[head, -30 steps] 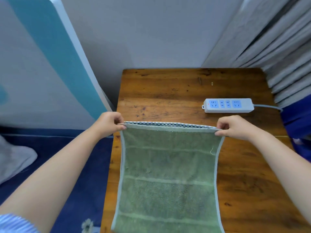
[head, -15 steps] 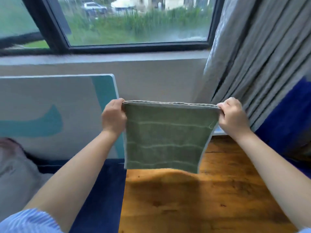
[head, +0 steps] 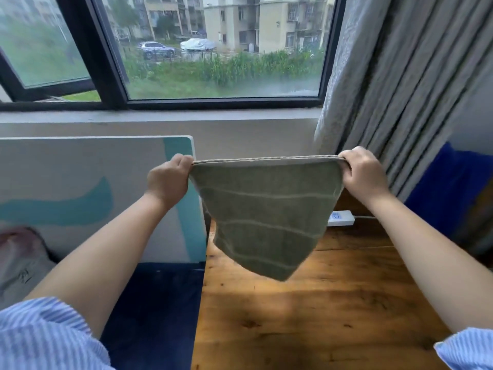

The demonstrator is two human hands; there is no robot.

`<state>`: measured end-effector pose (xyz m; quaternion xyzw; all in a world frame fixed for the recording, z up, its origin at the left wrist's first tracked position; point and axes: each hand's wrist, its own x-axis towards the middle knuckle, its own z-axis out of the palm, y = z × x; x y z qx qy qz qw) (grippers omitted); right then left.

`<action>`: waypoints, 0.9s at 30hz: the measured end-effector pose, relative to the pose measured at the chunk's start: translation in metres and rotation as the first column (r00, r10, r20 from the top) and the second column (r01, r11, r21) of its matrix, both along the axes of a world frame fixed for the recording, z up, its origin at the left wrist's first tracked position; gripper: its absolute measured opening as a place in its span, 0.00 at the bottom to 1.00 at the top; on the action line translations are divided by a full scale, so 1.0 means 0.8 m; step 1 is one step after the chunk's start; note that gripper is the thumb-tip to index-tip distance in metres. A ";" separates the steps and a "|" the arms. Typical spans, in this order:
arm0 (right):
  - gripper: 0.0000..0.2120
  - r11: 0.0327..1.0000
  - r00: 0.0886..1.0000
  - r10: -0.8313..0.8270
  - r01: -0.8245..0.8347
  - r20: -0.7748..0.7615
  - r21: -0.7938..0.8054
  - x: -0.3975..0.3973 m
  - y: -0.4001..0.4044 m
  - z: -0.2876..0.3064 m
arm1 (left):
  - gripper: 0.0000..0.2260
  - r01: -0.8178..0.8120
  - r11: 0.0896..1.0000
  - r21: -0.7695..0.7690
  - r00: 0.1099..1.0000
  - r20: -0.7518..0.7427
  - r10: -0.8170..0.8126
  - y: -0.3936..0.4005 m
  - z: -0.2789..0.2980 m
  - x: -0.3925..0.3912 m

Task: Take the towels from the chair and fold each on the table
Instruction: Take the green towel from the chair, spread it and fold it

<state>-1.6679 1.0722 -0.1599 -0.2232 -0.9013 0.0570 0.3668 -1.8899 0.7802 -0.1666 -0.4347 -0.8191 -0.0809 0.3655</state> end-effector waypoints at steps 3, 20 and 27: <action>0.11 0.998 0.977 0.065 -0.060 0.202 -0.035 0.001 0.011 -0.016 | 0.10 -0.007 0.991 -0.137 0.993 0.117 0.023 -0.006 -0.013 0.005; 0.11 0.953 0.998 -0.029 0.042 0.048 -0.301 -0.083 0.053 -0.033 | 0.13 -0.314 0.949 0.017 0.781 0.572 0.249 0.079 -0.017 -0.041; 0.11 0.988 0.987 0.147 -0.144 0.065 -0.057 -0.059 0.063 -0.097 | 0.04 -0.037 0.999 -0.009 0.948 0.315 0.038 0.032 -0.090 -0.036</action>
